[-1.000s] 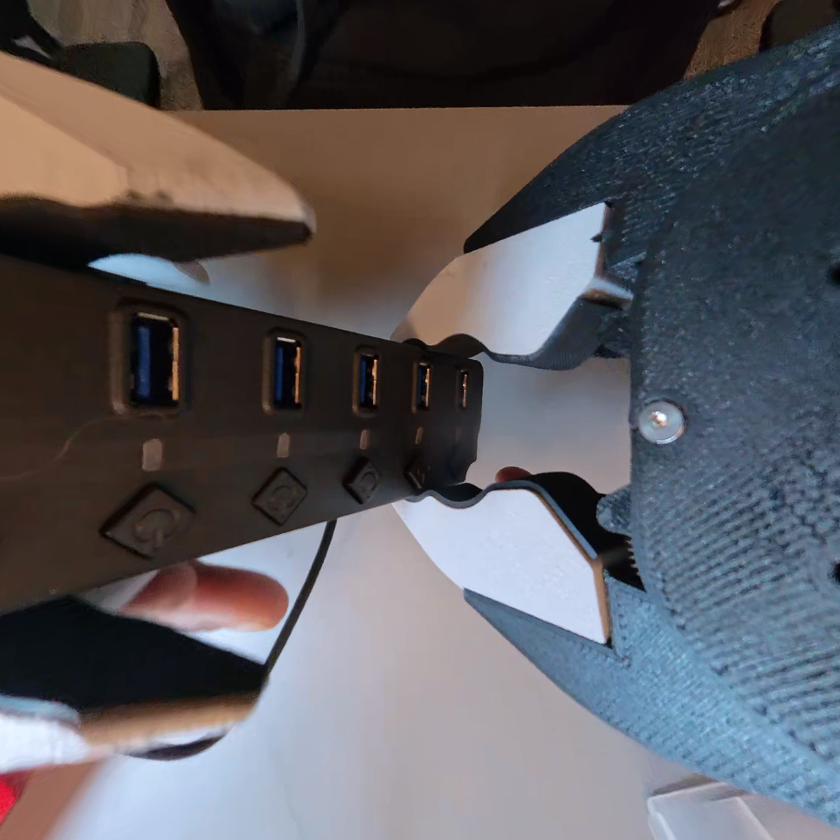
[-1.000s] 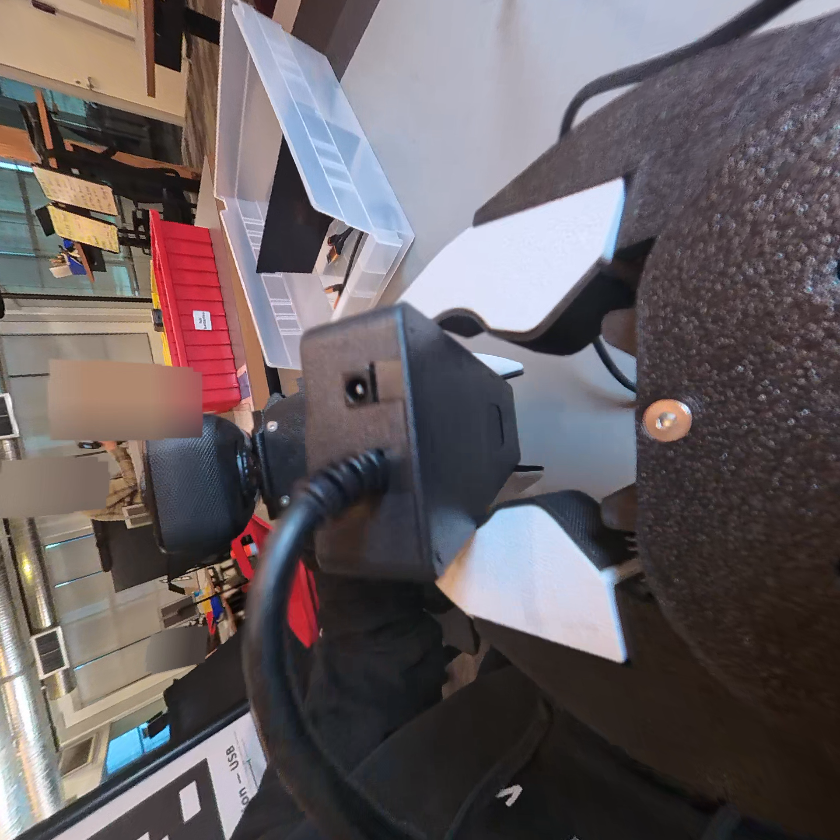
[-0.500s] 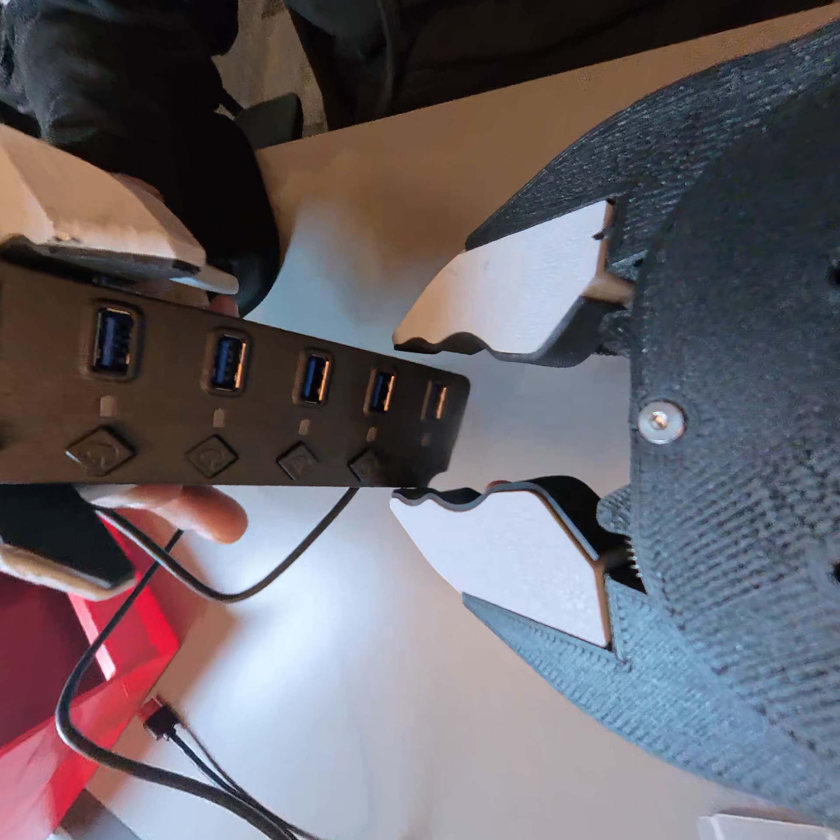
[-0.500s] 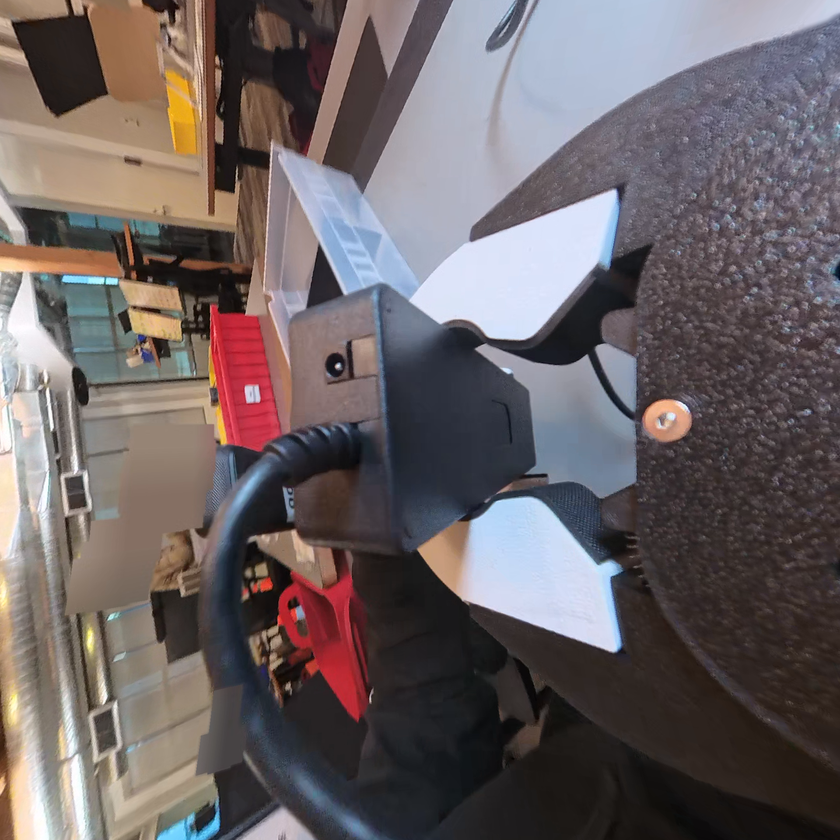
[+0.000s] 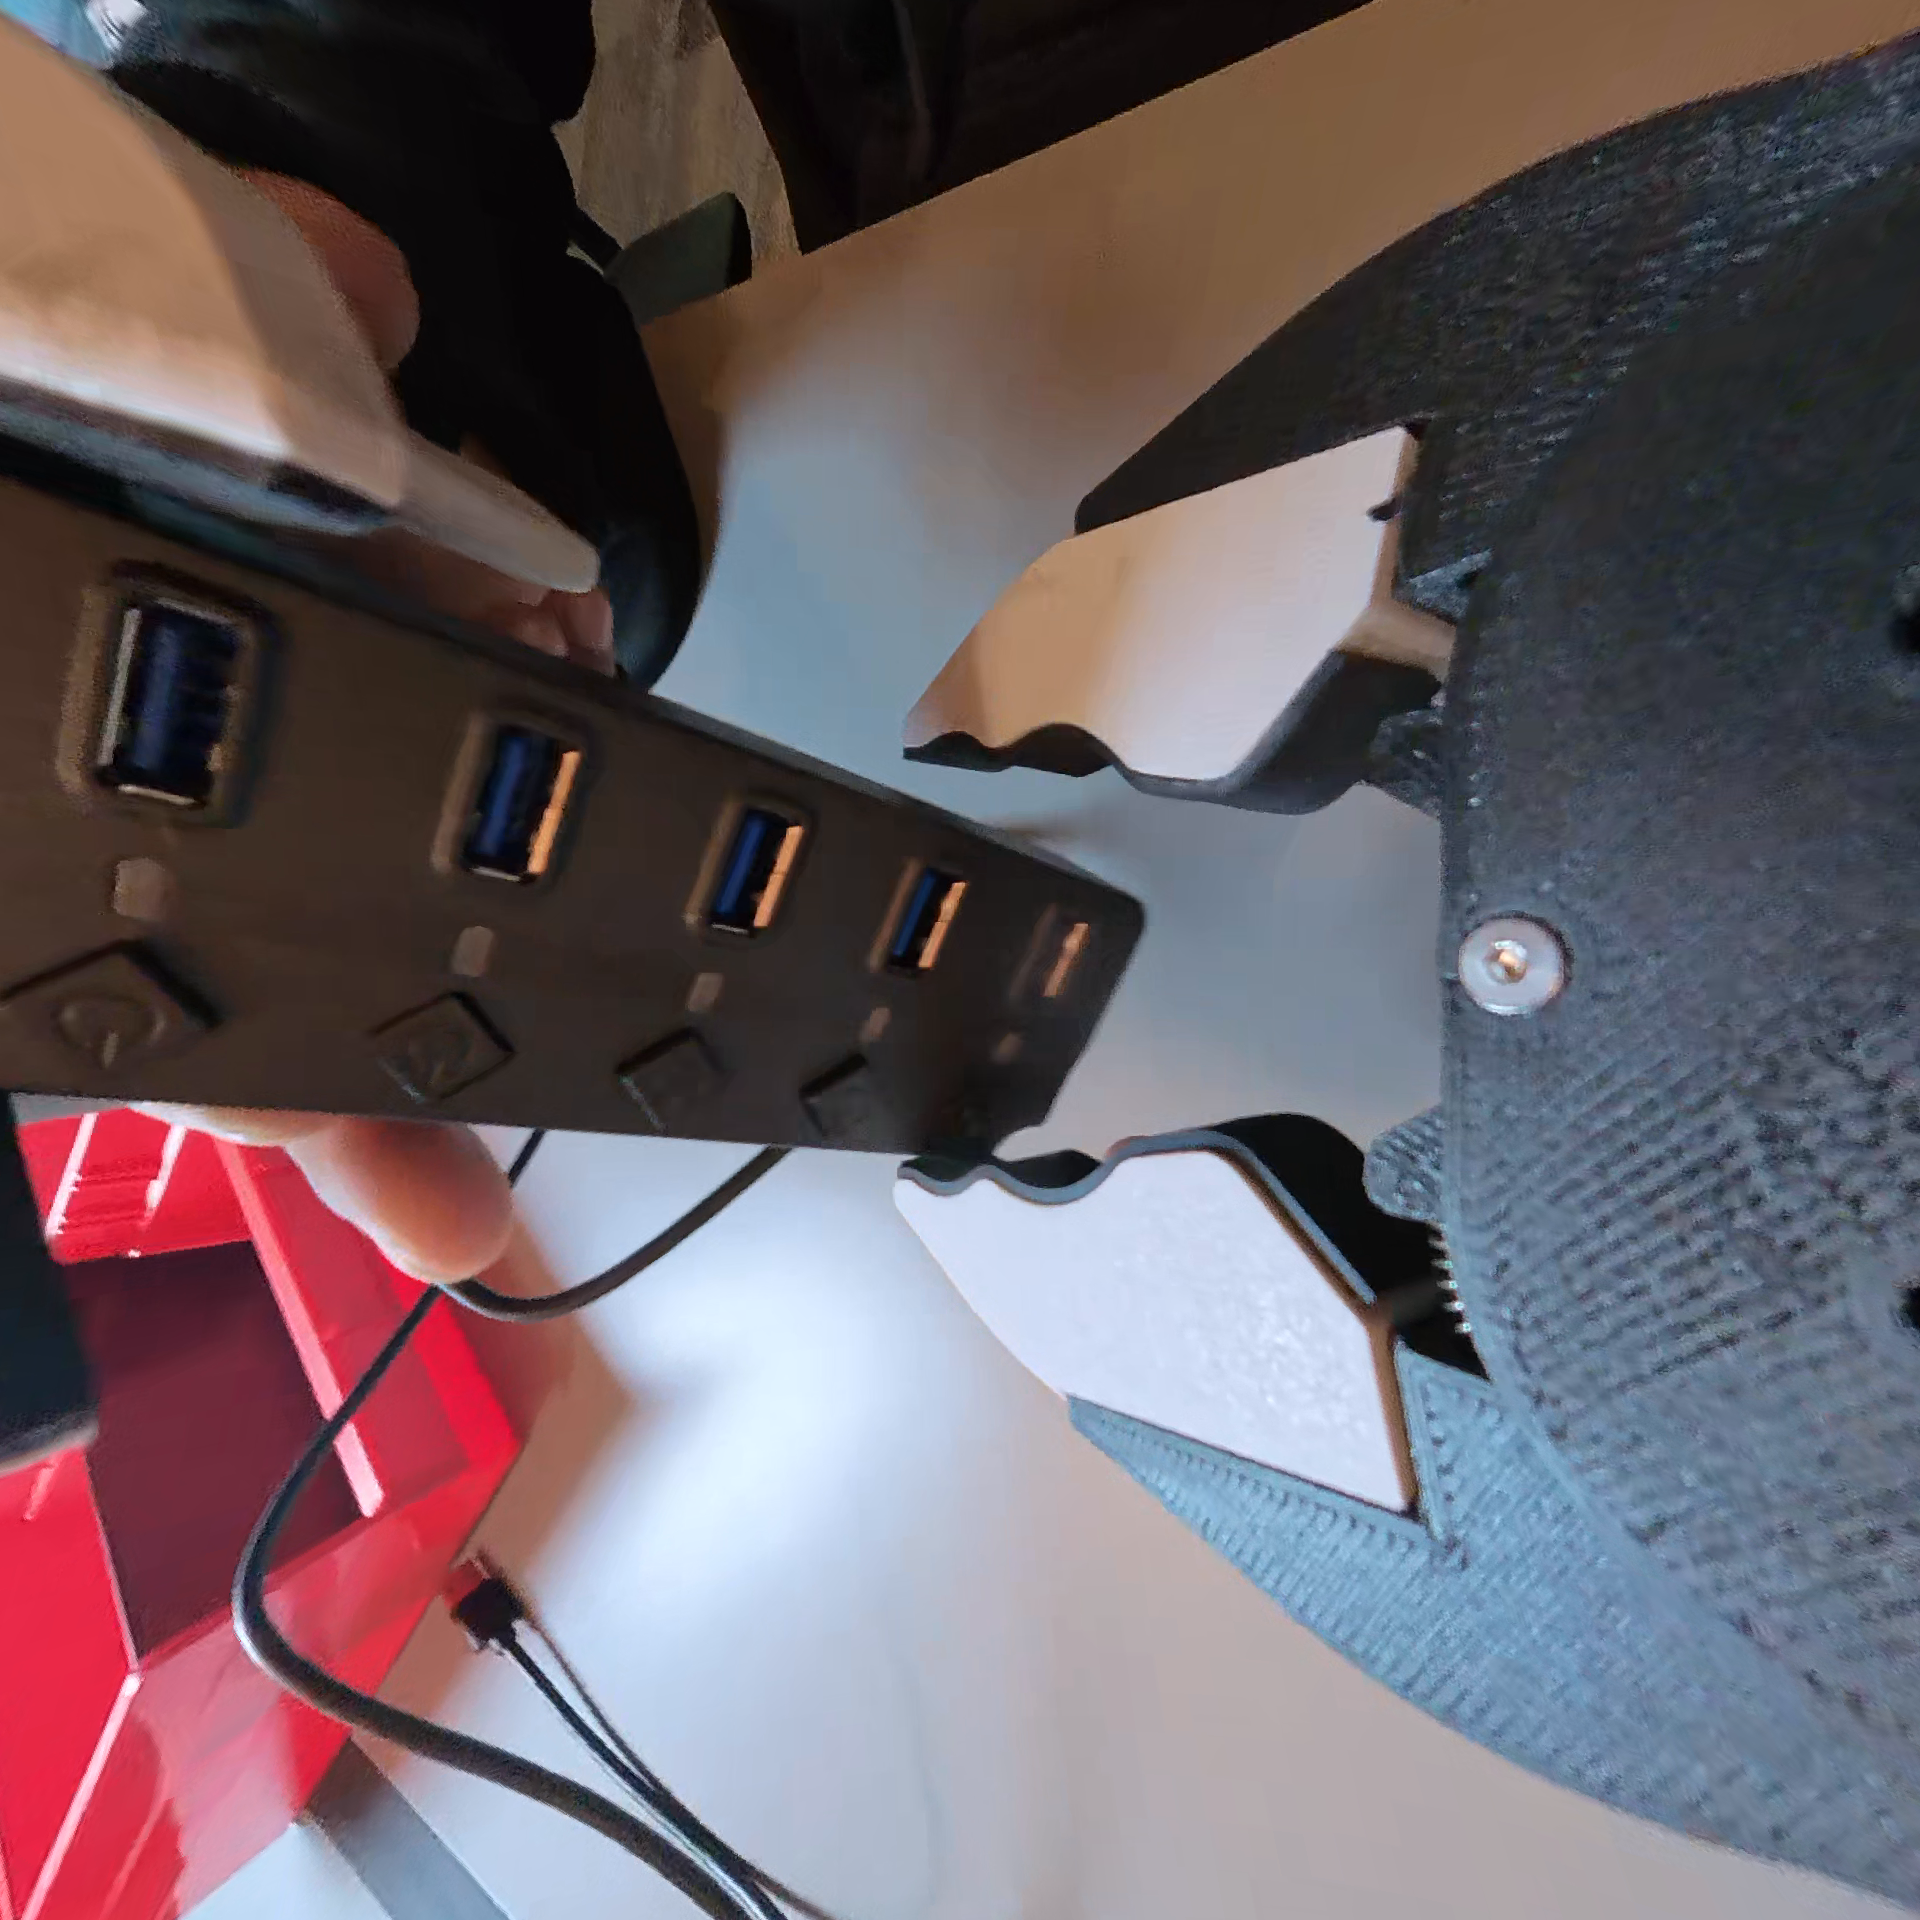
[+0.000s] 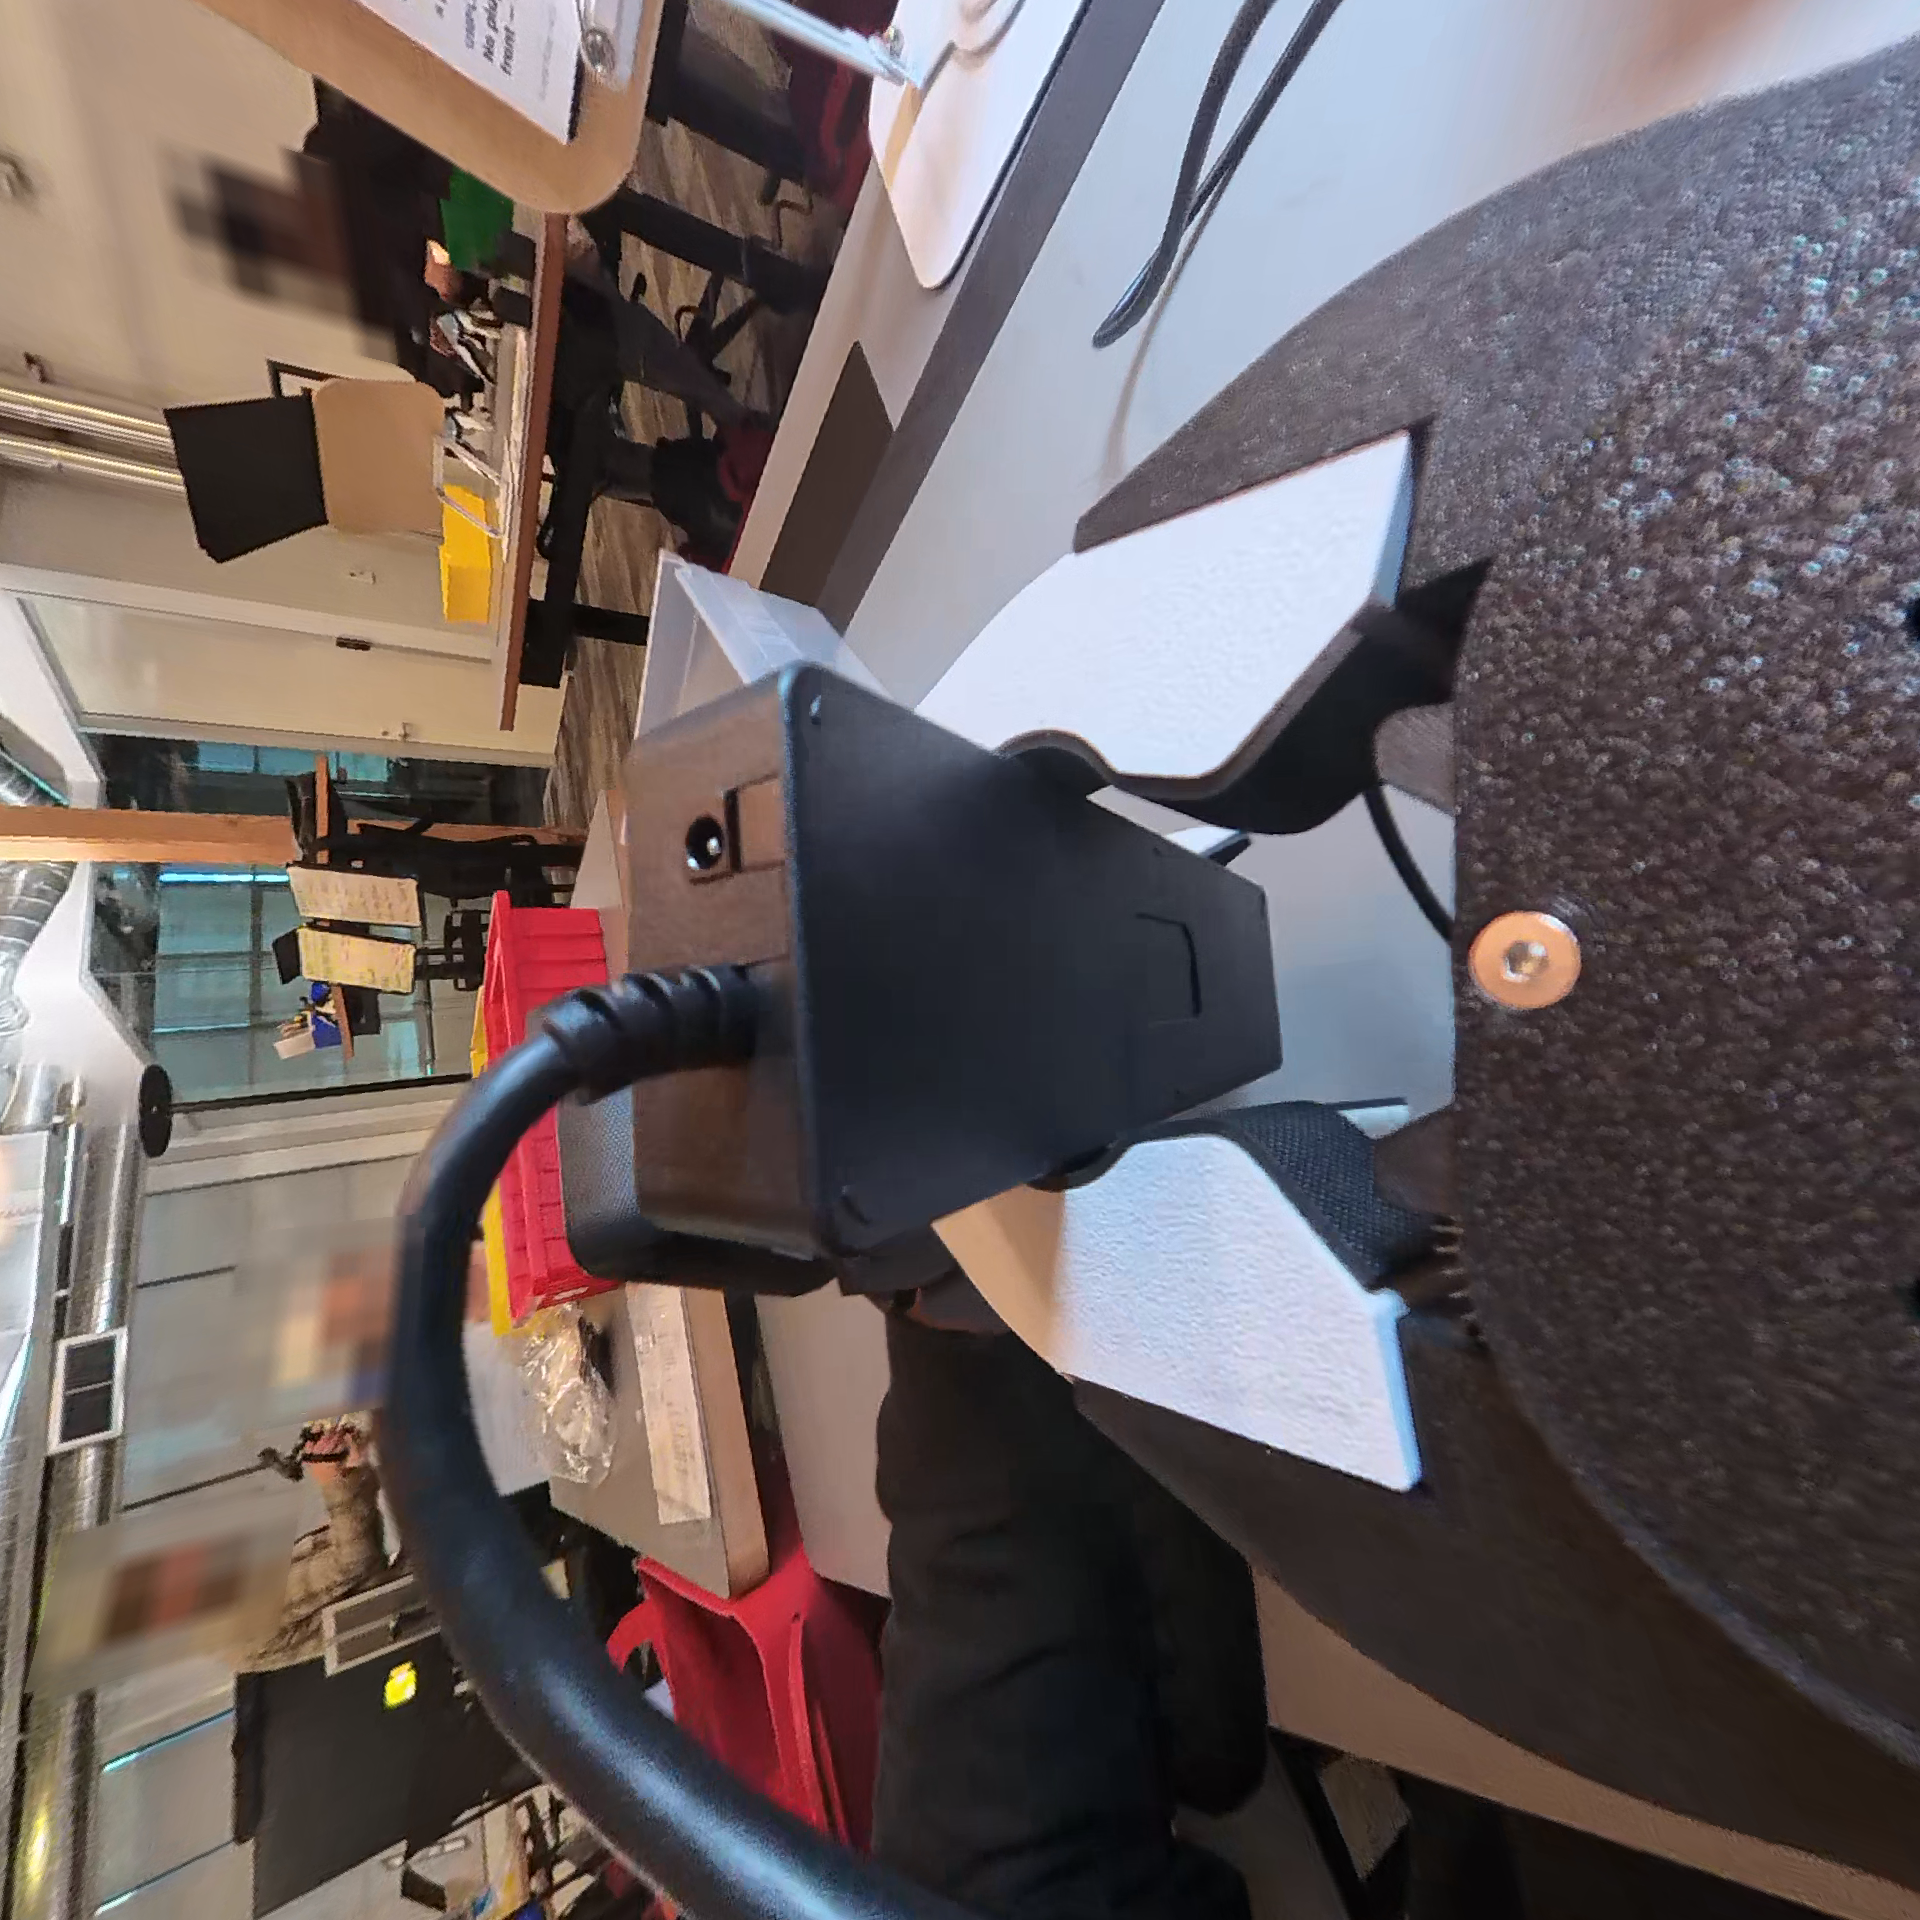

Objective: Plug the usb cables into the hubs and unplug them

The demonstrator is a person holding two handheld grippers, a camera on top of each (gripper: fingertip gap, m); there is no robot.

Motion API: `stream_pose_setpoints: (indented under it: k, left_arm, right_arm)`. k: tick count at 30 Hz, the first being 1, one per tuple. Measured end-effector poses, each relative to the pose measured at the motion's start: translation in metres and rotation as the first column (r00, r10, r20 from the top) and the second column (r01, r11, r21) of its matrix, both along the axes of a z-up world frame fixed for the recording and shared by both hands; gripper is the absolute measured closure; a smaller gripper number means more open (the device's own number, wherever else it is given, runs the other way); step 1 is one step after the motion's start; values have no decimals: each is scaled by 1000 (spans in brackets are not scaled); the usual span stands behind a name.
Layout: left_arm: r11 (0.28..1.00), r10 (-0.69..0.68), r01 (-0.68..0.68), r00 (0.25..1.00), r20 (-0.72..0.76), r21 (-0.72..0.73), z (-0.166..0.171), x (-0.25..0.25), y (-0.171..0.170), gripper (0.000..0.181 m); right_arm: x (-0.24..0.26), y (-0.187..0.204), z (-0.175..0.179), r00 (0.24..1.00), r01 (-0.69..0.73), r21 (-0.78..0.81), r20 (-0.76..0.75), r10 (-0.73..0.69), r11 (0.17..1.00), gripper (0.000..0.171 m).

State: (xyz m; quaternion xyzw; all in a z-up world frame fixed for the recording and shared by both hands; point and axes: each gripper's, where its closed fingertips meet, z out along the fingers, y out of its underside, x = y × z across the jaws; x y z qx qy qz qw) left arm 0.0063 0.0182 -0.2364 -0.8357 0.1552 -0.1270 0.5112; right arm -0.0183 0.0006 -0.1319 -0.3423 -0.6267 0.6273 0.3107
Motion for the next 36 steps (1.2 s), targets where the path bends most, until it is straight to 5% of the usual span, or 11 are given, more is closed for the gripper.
stream_pose_setpoints:
  k: [8,22,36]
  left_arm:
    - [999,-8,13,995,-97,52,0,-5,-1,121]
    - [977,-38,-44,926,-375,-208,-27,-25,-24,123]
    - [948,69,-238,802,-593,-212,-25,-57,-27,123]
  right_arm:
    - [1,-13,-7,1000,19,77,2,-19,997,107]
    - [-2,-24,-33,996,-51,139,85,39,989,98]
    - [-5,-16,-48,994,-73,187,99,55,980,108]
